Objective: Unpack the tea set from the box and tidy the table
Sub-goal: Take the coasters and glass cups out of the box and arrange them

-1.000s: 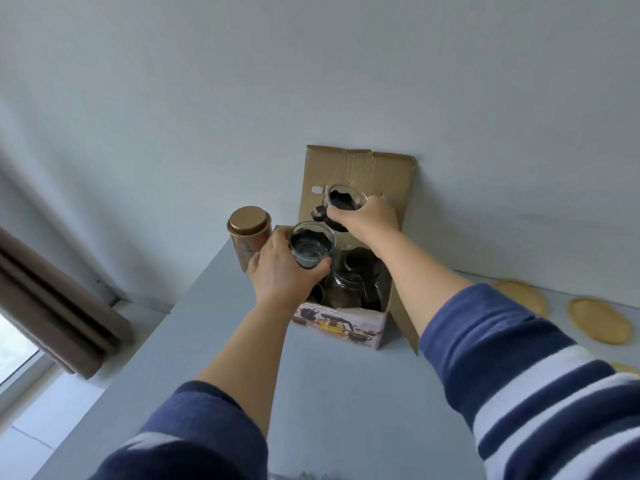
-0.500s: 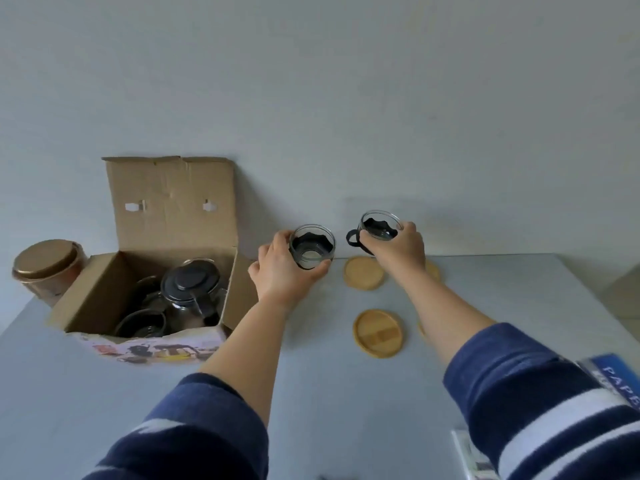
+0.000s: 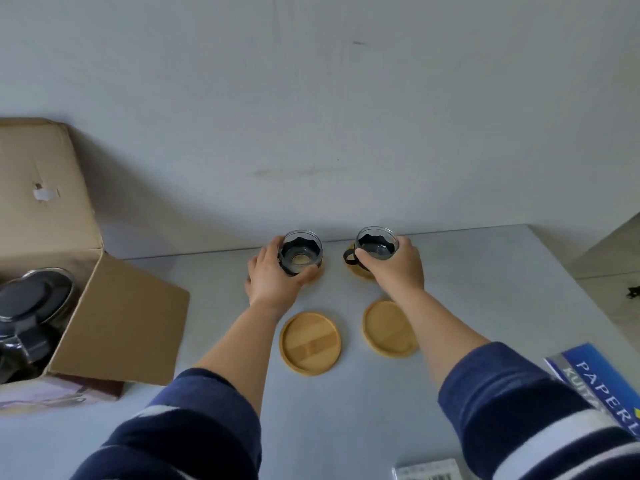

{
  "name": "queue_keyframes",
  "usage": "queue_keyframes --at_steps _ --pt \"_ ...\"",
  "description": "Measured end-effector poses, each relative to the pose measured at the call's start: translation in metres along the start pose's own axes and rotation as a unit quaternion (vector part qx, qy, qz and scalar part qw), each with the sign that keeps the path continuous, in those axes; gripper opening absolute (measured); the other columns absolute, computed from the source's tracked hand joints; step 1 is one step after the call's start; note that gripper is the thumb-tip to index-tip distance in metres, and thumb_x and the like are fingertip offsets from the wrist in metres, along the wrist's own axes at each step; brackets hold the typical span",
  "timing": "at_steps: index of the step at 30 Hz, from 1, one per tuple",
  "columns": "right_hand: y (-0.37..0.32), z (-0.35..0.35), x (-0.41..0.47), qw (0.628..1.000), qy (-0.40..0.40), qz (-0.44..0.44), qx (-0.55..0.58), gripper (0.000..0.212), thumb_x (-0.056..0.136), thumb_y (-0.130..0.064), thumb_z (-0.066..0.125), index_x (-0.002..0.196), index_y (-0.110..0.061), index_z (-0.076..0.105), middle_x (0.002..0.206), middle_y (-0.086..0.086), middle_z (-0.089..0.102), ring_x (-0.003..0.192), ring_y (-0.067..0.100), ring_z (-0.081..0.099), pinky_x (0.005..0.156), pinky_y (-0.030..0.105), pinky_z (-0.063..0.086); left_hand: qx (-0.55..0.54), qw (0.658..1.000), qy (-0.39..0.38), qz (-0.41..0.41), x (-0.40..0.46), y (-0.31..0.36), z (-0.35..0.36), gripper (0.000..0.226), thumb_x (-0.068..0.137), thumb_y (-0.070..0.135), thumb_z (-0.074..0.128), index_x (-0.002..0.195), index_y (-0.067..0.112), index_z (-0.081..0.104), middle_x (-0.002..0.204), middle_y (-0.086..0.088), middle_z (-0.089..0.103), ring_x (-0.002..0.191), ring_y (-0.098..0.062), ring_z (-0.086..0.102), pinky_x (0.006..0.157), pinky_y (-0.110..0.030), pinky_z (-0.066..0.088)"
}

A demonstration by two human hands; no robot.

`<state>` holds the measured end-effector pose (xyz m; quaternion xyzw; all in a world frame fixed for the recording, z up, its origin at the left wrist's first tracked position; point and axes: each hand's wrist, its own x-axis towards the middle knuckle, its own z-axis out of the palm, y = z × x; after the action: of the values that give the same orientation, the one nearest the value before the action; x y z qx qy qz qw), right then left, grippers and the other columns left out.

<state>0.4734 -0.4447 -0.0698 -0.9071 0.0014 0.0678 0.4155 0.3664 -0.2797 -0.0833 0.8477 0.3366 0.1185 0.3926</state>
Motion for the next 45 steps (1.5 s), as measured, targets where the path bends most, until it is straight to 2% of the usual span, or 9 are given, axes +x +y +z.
queue_keyframes --at_steps 9,12,14,18,27,33,37,41,45 --pt "0.012 0.008 0.007 0.999 -0.015 -0.010 -0.031 0.092 0.065 -0.060 0.075 0.139 -0.017 0.038 0.136 0.006 0.044 0.126 0.028 0.047 0.099 0.046 0.045 0.076 0.997 -0.007 0.013 0.004 -0.001 0.009 0.091 0.081 0.055 0.065 0.152 0.025 0.016 0.156 0.003 0.028 0.145 -0.024 0.014 0.116 -0.046 0.021" --pt "0.006 -0.002 0.005 0.996 -0.047 0.013 -0.073 0.109 0.066 -0.065 0.072 0.149 -0.016 0.022 0.148 0.010 0.032 0.138 0.032 0.032 0.109 0.049 0.034 0.092 0.996 -0.015 0.004 -0.004 0.002 0.000 0.110 0.077 0.058 0.068 0.154 0.020 0.000 0.161 0.002 0.011 0.149 -0.024 0.003 0.119 -0.046 0.014" --pt "-0.003 -0.010 -0.003 0.990 -0.029 -0.003 -0.138 0.111 0.069 -0.067 0.068 0.151 -0.017 0.013 0.152 0.011 0.024 0.141 0.033 0.022 0.113 0.048 0.024 0.114 0.993 -0.002 0.012 -0.012 0.002 -0.016 0.105 0.080 0.054 0.067 0.154 0.018 0.001 0.161 0.000 0.013 0.149 -0.023 0.005 0.118 -0.045 0.016" --pt "-0.034 -0.011 -0.032 0.967 0.001 -0.095 -0.236 0.089 0.079 -0.056 0.065 0.148 -0.021 0.020 0.149 0.010 0.023 0.139 0.032 0.021 0.114 0.048 0.020 0.124 0.990 0.059 0.034 -0.022 -0.005 -0.070 0.082 0.089 0.039 0.061 0.153 0.020 0.015 0.156 -0.001 0.027 0.146 -0.022 0.015 0.116 -0.045 0.020" --pt "-0.156 0.062 -0.156 0.932 -0.117 -0.241 -0.244 0.046 0.091 -0.035 0.054 0.135 -0.025 0.045 0.138 0.008 0.041 0.131 0.031 0.032 0.105 0.042 0.031 0.183 0.968 0.163 0.045 -0.056 -0.068 -0.248 0.059 0.090 0.024 0.055 0.145 0.024 0.033 0.150 -0.001 0.039 0.143 -0.024 0.025 0.116 -0.046 0.020" --pt "-0.216 0.137 -0.240 0.911 -0.182 -0.307 -0.206 0.040 0.091 -0.033 0.053 0.130 -0.025 0.051 0.134 0.003 0.050 0.126 0.027 0.045 0.102 0.046 0.041 0.267 0.957 0.101 -0.054 -0.074 -0.145 -0.326 0.065 0.083 0.040 0.065 0.141 0.021 0.042 0.148 -0.004 0.036 0.139 -0.029 0.027 0.112 -0.047 0.030" --pt "-0.244 0.182 -0.276 0.894 -0.182 -0.368 -0.180 0.037 0.092 -0.030 0.054 0.128 -0.022 0.055 0.129 0.000 0.055 0.119 0.024 0.051 0.099 0.041 0.044 0.254 0.965 0.064 -0.010 -0.077 -0.178 -0.342 0.062 0.082 0.040 0.068 0.138 0.024 0.045 0.137 0.002 0.055 0.124 -0.021 0.051 0.098 -0.039 0.047" --pt "-0.270 0.215 -0.289 0.861 -0.201 -0.411 -0.221 0.044 0.094 -0.033 0.053 0.135 -0.020 0.049 0.139 0.001 0.050 0.127 0.024 0.047 0.103 0.041 0.037 0.385 0.922 0.049 -0.004 -0.076 -0.191 -0.350 0.065 0.075 0.059 0.065 0.131 0.027 0.055 0.152 0.000 0.034 0.143 -0.024 0.024 0.114 -0.047 0.024" --pt "-0.292 0.249 -0.285 0.816 -0.243 -0.393 -0.348 0.048 0.092 -0.043 0.053 0.131 -0.015 0.052 0.130 0.006 0.058 0.120 0.028 0.053 0.103 0.044 0.034 0.360 0.923 -0.048 -0.125 -0.072 -0.198 -0.352 0.089 0.065 0.072 0.063 0.136 0.020 0.050 0.162 0.000 0.001 0.149 -0.026 -0.003 0.118 -0.055 0.010"
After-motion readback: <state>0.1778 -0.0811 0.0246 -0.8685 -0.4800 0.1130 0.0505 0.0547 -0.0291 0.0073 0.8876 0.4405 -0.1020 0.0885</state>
